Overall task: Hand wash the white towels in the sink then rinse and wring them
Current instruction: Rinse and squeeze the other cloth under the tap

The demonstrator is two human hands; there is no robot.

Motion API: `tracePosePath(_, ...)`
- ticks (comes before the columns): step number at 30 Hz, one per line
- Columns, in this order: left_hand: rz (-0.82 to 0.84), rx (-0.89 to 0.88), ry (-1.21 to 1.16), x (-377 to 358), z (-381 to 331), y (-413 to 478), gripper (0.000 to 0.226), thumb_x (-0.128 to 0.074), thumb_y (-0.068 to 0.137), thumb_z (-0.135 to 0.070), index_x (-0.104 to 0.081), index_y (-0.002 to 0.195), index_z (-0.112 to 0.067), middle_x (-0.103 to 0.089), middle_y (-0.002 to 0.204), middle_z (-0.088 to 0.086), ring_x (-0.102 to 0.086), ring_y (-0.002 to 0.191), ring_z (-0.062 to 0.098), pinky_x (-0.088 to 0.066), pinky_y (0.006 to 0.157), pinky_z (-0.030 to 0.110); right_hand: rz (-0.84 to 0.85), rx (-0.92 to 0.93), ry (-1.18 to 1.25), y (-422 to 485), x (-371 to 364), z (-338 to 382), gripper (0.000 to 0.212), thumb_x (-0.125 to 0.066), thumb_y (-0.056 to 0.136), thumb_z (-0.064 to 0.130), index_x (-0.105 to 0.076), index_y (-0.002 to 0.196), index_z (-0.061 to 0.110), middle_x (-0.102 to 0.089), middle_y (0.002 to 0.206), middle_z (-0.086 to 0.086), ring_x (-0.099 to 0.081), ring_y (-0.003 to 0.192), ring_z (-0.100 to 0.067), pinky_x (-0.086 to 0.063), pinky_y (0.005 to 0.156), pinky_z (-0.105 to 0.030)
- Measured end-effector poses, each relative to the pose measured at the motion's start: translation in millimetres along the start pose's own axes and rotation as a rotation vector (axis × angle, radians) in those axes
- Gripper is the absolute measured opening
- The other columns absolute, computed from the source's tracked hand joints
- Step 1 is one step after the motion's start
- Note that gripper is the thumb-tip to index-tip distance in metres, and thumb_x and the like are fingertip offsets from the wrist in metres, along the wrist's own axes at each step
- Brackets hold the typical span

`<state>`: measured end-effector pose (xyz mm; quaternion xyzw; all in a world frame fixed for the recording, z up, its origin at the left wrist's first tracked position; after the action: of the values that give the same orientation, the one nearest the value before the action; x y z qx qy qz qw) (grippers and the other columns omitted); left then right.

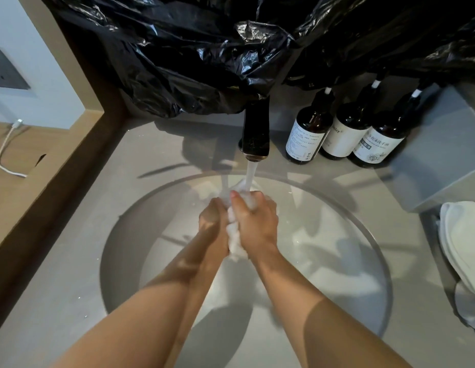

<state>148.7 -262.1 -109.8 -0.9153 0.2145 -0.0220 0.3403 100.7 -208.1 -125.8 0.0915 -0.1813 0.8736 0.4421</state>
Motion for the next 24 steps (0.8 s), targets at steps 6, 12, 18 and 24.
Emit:
tracePosePath(6, -0.245, -0.270, 0.314, -6.4, 5.0, -3.0, 0.035, -0.034, 0.096, -0.034, -0.062, 0.087, -0.015, -0.066, 0.085, 0.005, -0.063, 0.081, 0.025, -0.052, 0.072, 0.033, -0.166, -0.162, 0.290, 18.0, 10.8, -10.6, 0.022, -0.054, 0.084, 0.035, -0.055, 0.069, 0.020, -0.063, 0.076, 0.000, -0.062, 0.079, -0.024, -0.050, 0.080, -0.036)
tracePosePath(12, -0.123, -0.605, 0.685, -0.3, 2.8, 0.1, 0.032, -0.038, 0.094, -0.037, -0.051, 0.068, -0.025, -0.058, 0.072, -0.003, -0.055, 0.075, 0.019, -0.040, 0.068, 0.027, -0.061, -0.491, 0.747, 16.6, 15.1, -31.2, 0.025, -0.040, 0.085, 0.028, -0.050, 0.069, 0.011, -0.051, 0.070, -0.010, -0.053, 0.065, -0.024, -0.045, 0.062, -0.031)
tracePosePath(18, 0.084, -0.644, 0.520, 33.2, -3.6, 6.5, 0.040, -0.048, 0.090, -0.045, -0.050, 0.058, -0.020, -0.048, 0.049, -0.018, -0.043, 0.050, -0.002, -0.037, 0.054, 0.017, -0.033, -0.463, 0.025, 27.4, 53.2, -43.5, 0.044, -0.054, 0.091, 0.049, -0.054, 0.084, 0.006, -0.051, 0.073, -0.005, -0.048, 0.064, -0.019, -0.038, 0.066, -0.030)
tracePosePath(24, 0.479, -0.496, 0.357, 35.5, -13.1, -16.1, 0.037, -0.046, 0.097, -0.034, -0.068, 0.093, -0.005, -0.070, 0.088, 0.008, -0.068, 0.086, 0.016, -0.052, 0.077, 0.024, 0.456, -0.527, 0.479, 26.5, 39.8, -19.5, 0.062, -0.046, 0.086, 0.065, -0.066, 0.119, 0.016, -0.067, 0.117, -0.015, -0.063, 0.108, -0.030, -0.045, 0.102, -0.043)
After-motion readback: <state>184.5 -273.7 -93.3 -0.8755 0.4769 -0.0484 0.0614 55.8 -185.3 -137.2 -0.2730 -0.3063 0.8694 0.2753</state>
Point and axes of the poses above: each hand's wrist, its own y-axis towards the middle knuckle, its own x-axis out of the back of the hand, z = x × y, the point moved 1 cm from there along y, towards the middle knuckle
